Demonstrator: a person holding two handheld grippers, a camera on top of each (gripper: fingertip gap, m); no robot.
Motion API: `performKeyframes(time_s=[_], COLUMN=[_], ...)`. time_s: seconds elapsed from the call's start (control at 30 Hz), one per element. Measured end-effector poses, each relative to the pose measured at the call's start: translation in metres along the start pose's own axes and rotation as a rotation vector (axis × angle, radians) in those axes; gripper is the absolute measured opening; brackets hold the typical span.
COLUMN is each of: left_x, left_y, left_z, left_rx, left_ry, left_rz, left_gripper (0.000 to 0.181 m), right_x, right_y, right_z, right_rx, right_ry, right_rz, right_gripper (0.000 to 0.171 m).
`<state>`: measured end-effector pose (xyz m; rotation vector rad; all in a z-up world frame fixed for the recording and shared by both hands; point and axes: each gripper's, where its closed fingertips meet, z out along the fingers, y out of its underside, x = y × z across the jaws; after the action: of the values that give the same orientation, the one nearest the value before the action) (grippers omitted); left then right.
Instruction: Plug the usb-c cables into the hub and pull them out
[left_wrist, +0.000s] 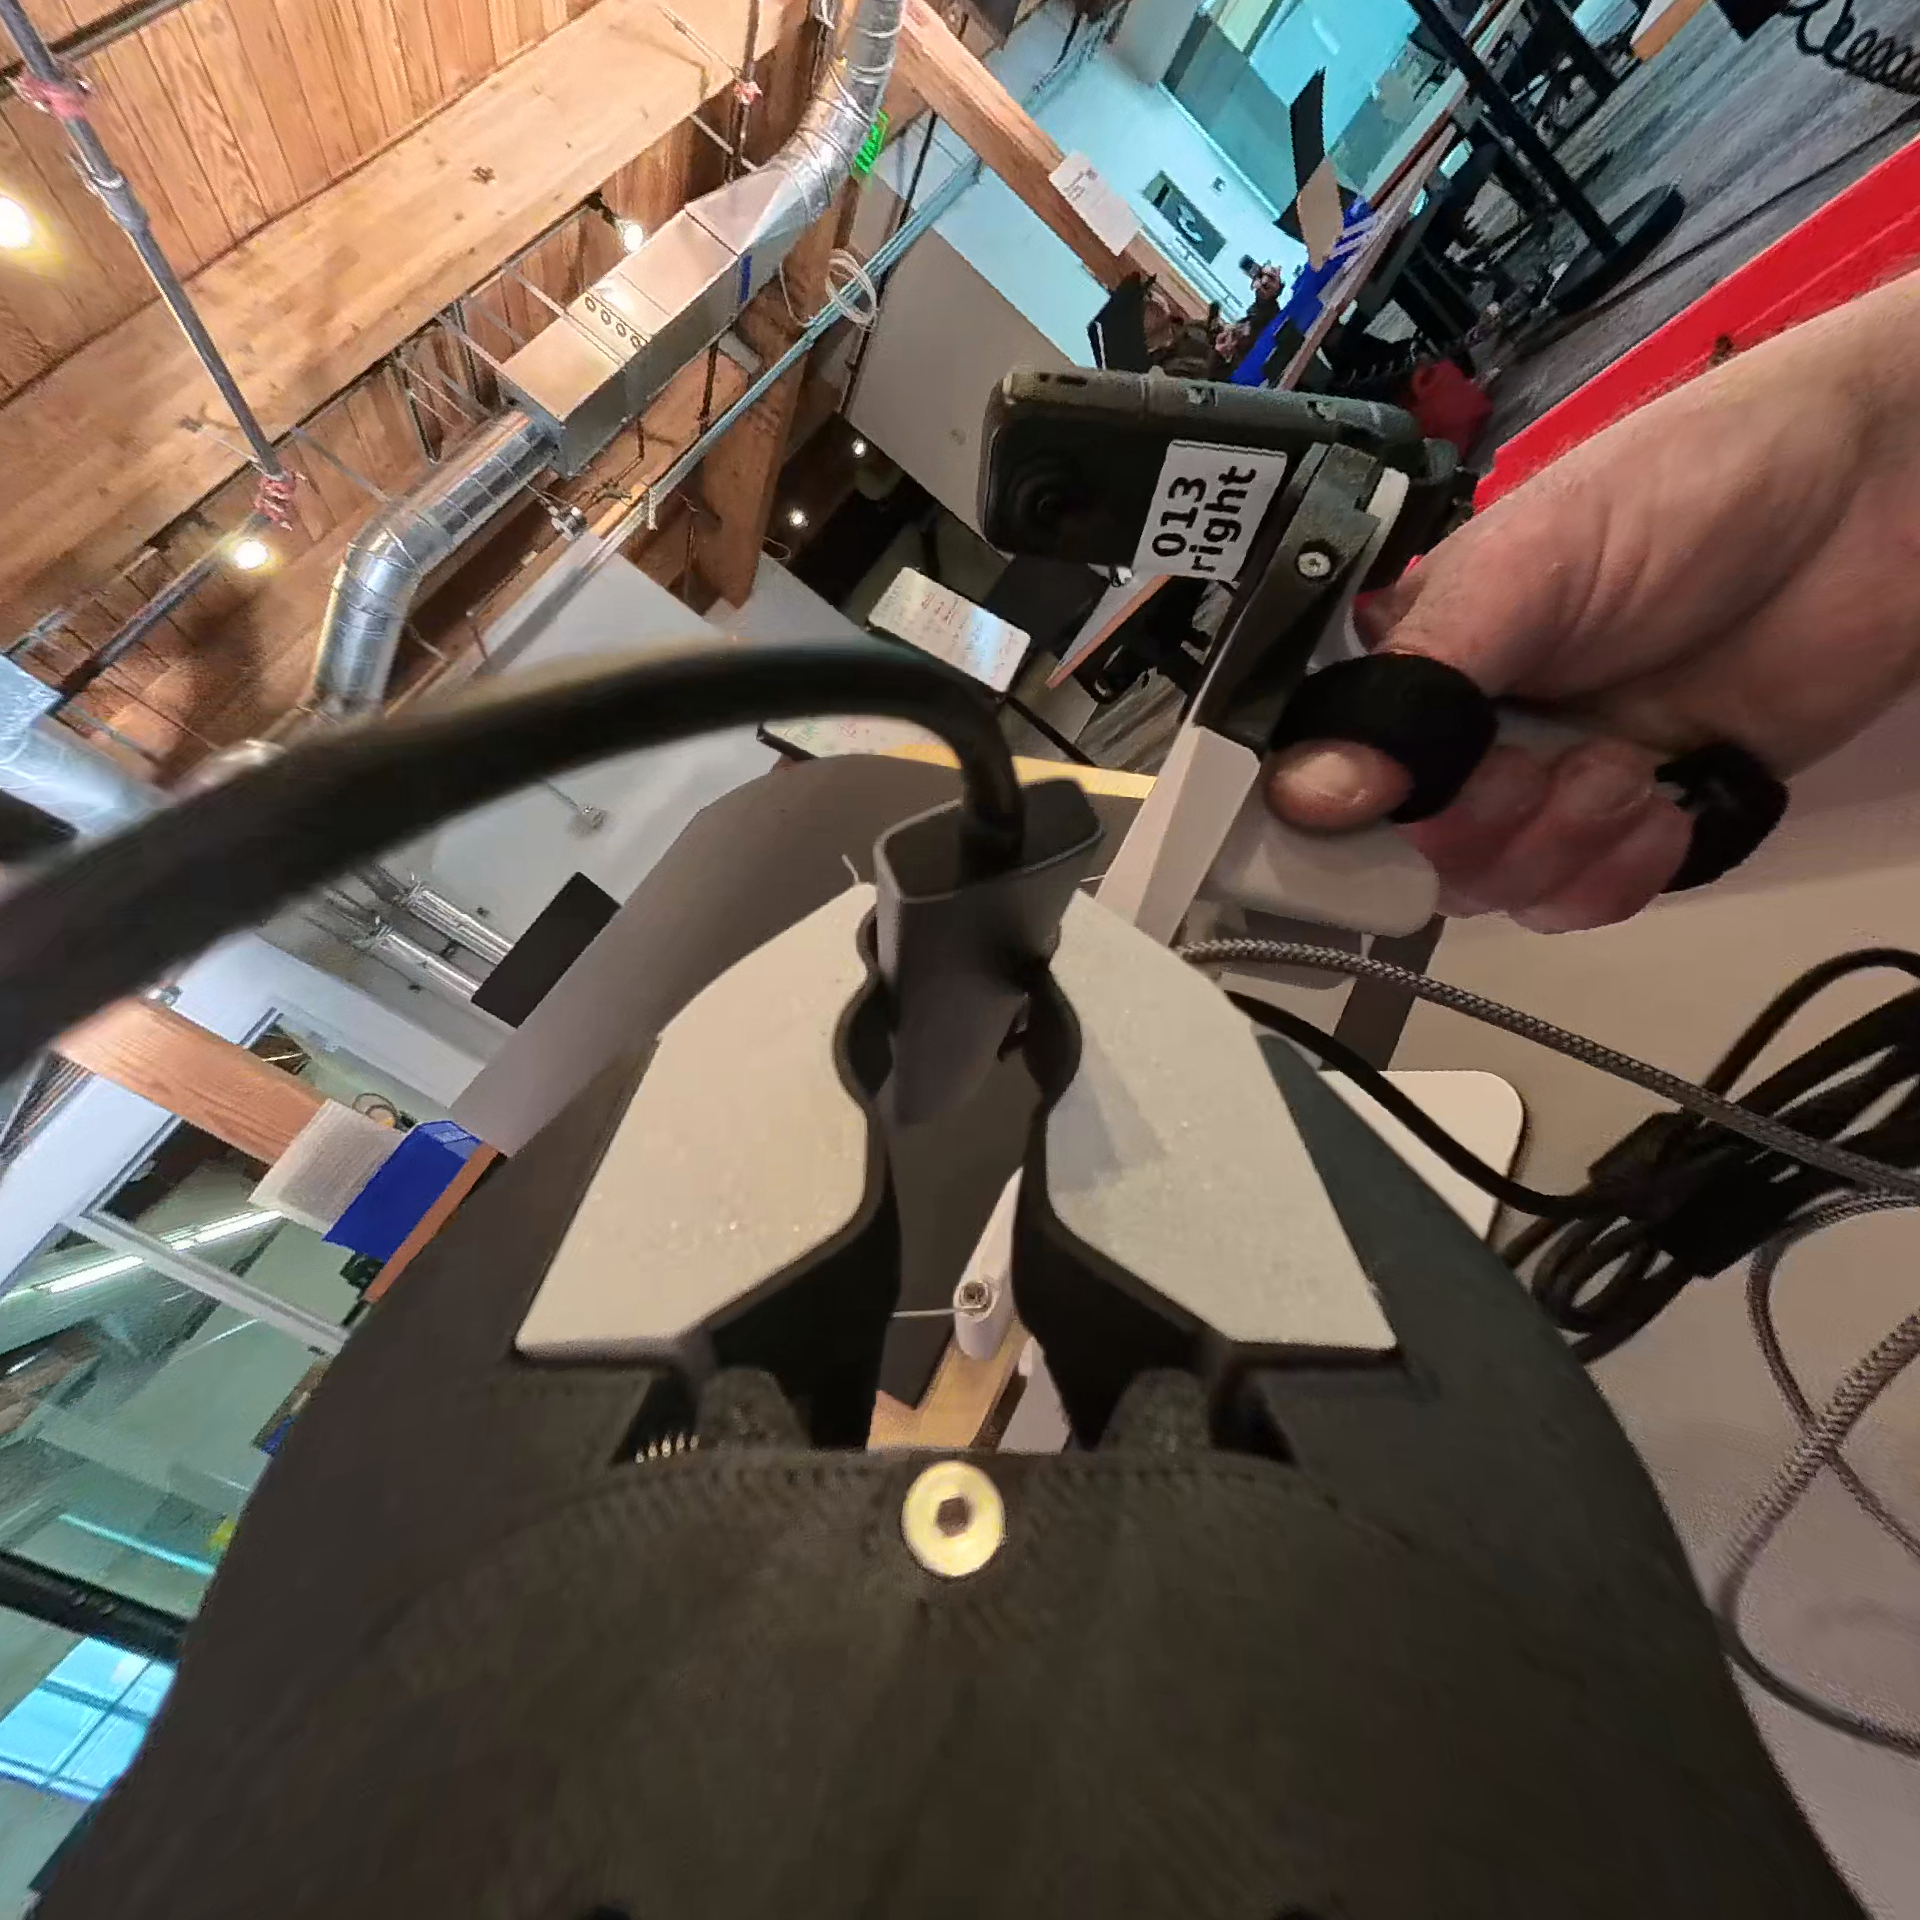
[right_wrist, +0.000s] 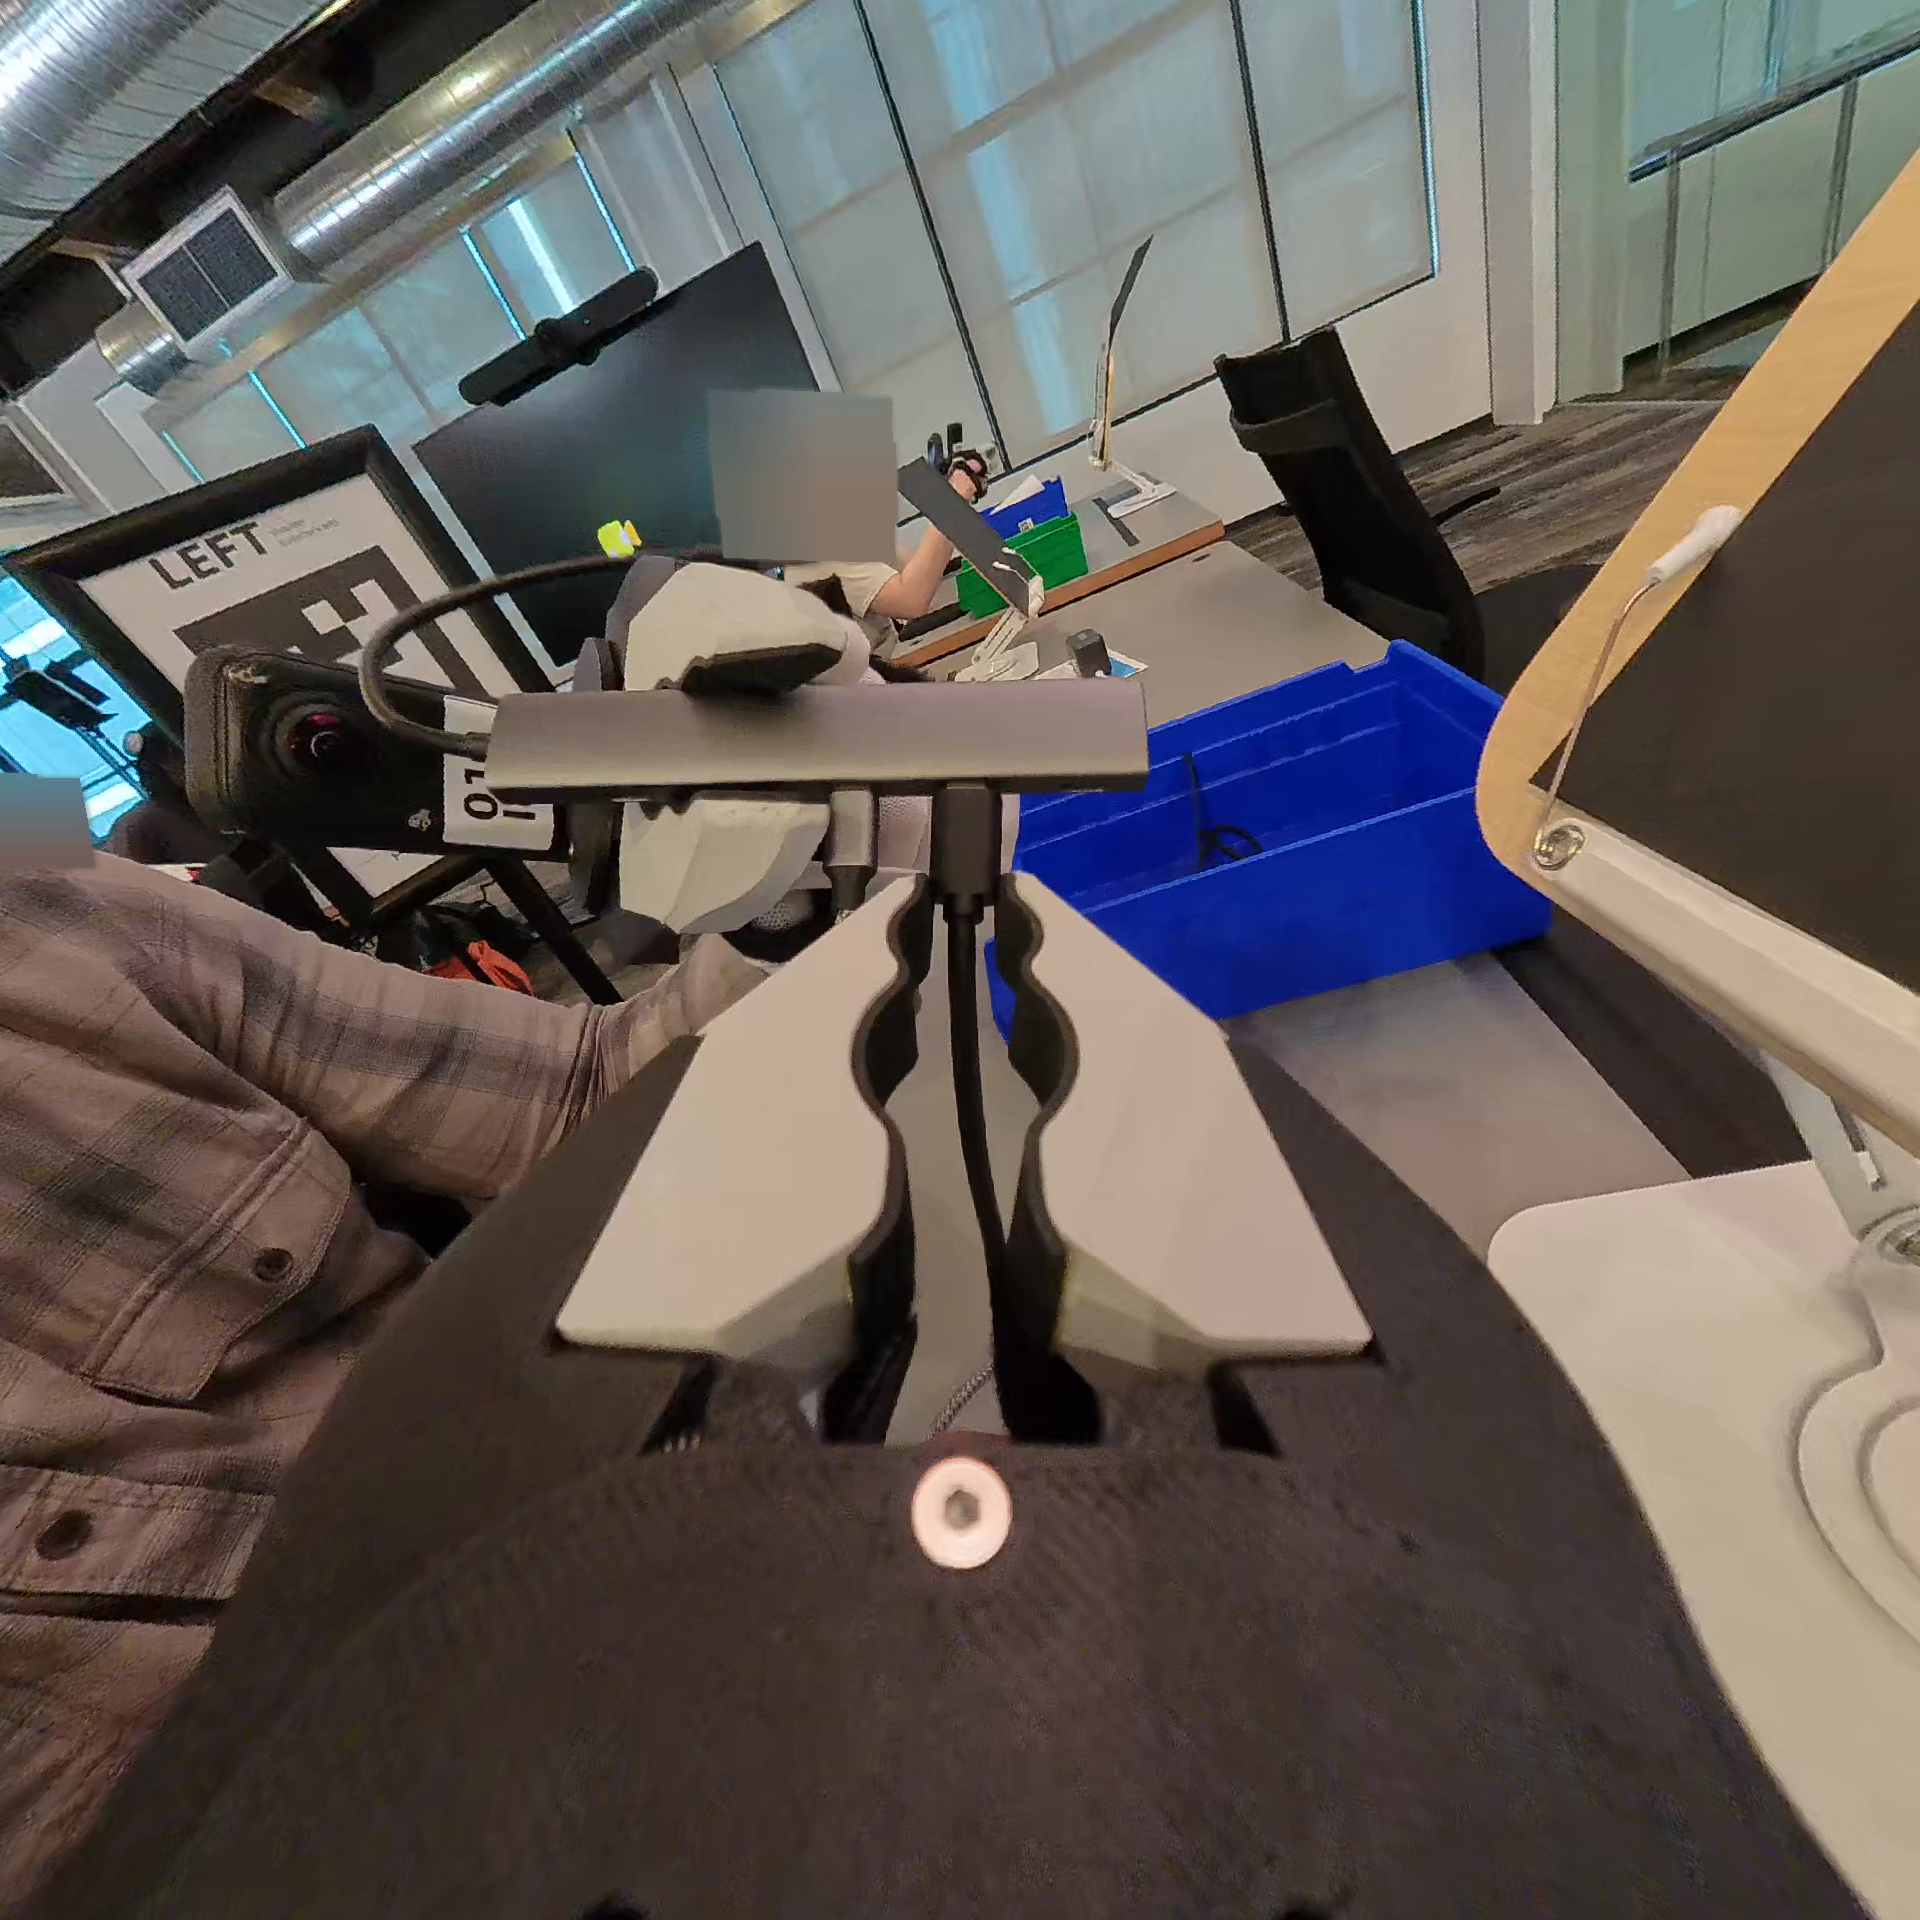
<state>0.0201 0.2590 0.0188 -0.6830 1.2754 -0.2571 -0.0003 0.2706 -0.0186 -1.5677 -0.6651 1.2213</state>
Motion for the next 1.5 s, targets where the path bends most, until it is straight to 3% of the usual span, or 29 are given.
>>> performKeyframes(time_s=[0.17,0.23,0.4,0.57,0.67,0.73,0.8,0.97,1.13,1.33,1.5], left_x=[-0.010,-0.016,-0.040,-0.046,-0.039,-0.037,-0.038,-0.030,-0.016,0.013,0.028], left_y=[0.001,0.005,0.021,0.027,0.024,0.023,0.023,0.016,-0.010,-0.030,-0.035], left_z=[-0.001,0.000,0.000,0.001,0.004,0.005,0.005,0.006,-0.009,-0.024,-0.031], left_rx=[-0.010,-0.030,-0.060,-0.079,-0.101,-0.103,-0.107,-0.066,0.040,0.087,0.082], left_ry=[-0.055,-0.080,-0.161,-0.195,-0.181,-0.181,-0.174,-0.053,0.179,0.347,0.412], left_rz=[-0.042,-0.095,-0.343,-0.506,-0.521,-0.527,-0.544,-0.545,-0.471,-0.309,-0.217], left_gripper=[0.021,0.021,0.021,0.021,0.021,0.021,0.021,0.024,0.053,0.046,0.014], right_x=[0.001,0.006,0.010,-0.010,0.005,0.005,0.005,0.004,-0.018,-0.035,-0.047], right_y=[-0.007,-0.015,-0.034,-0.031,-0.029,-0.031,-0.030,-0.028,-0.024,0.002,0.014], right_z=[0.002,-0.002,-0.026,-0.005,0.002,0.004,0.004,0.002,-0.002,-0.003,-0.006], right_rx=[0.030,0.060,0.067,-0.031,-0.134,-0.157,-0.188,-0.165,-0.081,-0.149,-0.183], right_ry=[0.027,0.073,0.289,0.358,0.558,0.631,0.676,0.608,0.372,0.137,0.029], right_rz=[-0.032,-0.069,-0.378,-0.690,-0.876,-0.990,-1.050,-0.958,-0.839,-0.740,-0.713], right_gripper=[0.010,0.019,0.026,0.029,0.019,0.001,0.001,0.000,0.000,0.000,0.000])
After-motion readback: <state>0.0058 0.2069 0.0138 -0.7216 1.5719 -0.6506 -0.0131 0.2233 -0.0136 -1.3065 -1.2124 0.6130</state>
